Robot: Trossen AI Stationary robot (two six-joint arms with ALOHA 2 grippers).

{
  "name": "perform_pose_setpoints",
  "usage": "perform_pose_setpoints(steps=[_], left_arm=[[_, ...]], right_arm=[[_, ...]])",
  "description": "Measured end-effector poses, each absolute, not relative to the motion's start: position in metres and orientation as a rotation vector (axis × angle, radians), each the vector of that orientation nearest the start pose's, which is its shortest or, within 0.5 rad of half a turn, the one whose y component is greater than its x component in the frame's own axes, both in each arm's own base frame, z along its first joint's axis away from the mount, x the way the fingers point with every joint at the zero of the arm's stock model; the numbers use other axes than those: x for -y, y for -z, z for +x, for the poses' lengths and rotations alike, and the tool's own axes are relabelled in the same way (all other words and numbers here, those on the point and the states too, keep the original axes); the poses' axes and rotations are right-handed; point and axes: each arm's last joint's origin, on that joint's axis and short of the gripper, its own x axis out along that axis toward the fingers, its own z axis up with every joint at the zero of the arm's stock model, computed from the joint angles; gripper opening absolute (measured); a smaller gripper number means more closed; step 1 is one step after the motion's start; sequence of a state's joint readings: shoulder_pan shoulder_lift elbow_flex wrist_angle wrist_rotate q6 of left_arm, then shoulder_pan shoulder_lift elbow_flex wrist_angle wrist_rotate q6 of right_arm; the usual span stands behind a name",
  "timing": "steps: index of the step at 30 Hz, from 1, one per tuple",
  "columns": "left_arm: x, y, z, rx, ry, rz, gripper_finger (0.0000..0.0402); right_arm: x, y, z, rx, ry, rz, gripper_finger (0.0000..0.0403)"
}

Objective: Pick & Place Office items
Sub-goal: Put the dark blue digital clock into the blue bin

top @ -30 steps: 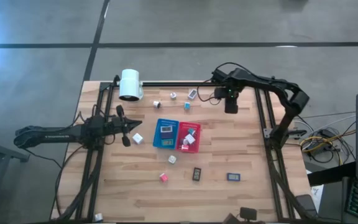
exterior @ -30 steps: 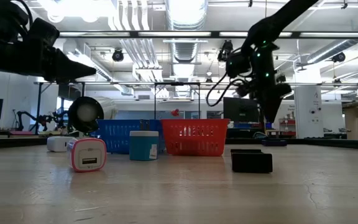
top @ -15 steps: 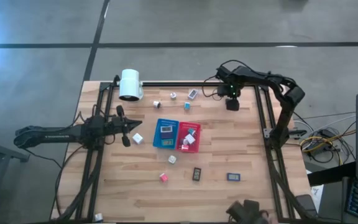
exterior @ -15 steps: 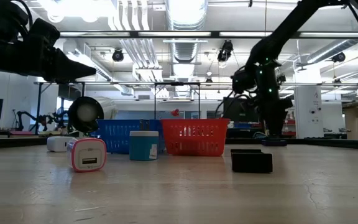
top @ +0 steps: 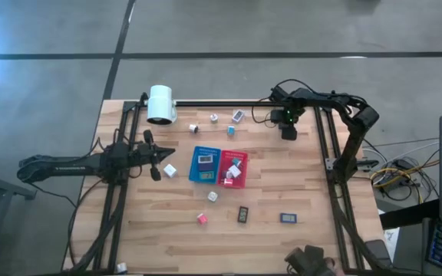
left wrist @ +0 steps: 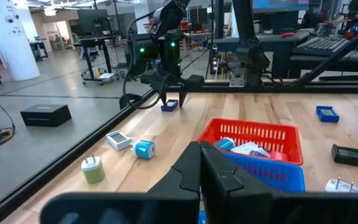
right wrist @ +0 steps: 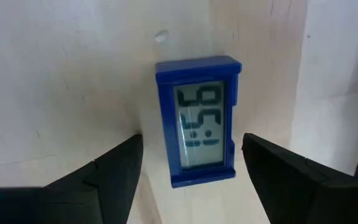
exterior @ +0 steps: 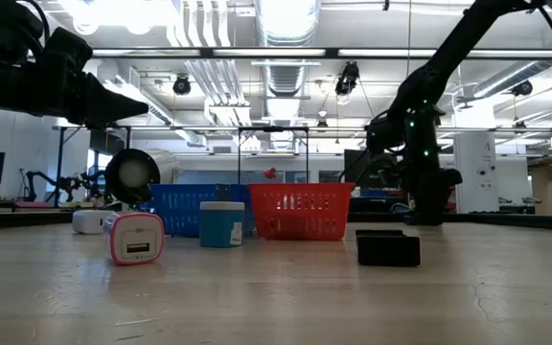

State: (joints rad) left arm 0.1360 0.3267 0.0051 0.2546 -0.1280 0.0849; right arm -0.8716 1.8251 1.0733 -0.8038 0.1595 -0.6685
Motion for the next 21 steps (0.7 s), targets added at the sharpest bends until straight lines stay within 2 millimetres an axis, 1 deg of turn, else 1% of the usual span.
perform_pose_setpoints(steps=[3, 5, 7, 11, 12, 16, 19, 21], left_arm=[[-0.020, -0.161, 0.116, -0.079, -0.261, 0.085, 0.0003], [-0.020, -0.161, 0.116, -0.079, -0.261, 0.091, 0.0003], [-0.020, -0.162, 0.116, -0.078, -0.261, 0.091, 0.0003], [-0.020, -0.162, 0.116, -0.072, -0.261, 0.091, 0.0003], [-0.020, -0.162, 0.116, -0.072, -0.261, 0.091, 0.0003], [-0.020, -0.162, 0.116, -0.071, -0.261, 0.092, 0.0003], [-0.020, -0.162, 0.116, -0.072, -0.261, 0.092, 0.0003], [-0.020, -0.162, 0.116, -0.072, -0.261, 0.092, 0.0003]], right_arm=[[0.238, -0.138, 0.194, -1.660, 0.272, 0.076, 0.0253], [0.237, -0.139, 0.194, -1.654, 0.292, 0.102, 0.0236], [0.236, -0.139, 0.194, -1.630, 0.285, 0.146, 0.0211], [0.234, -0.138, 0.196, -1.593, 0.266, 0.203, 0.0146], [0.234, -0.138, 0.196, -1.592, 0.270, 0.208, 0.0139], [0.233, -0.139, 0.197, -1.564, 0.299, 0.259, 0.0138], [0.233, -0.143, 0.201, -1.462, 0.288, 0.303, 0.0138], [0.229, -0.148, 0.203, -1.403, 0.247, 0.342, 0.0138]])
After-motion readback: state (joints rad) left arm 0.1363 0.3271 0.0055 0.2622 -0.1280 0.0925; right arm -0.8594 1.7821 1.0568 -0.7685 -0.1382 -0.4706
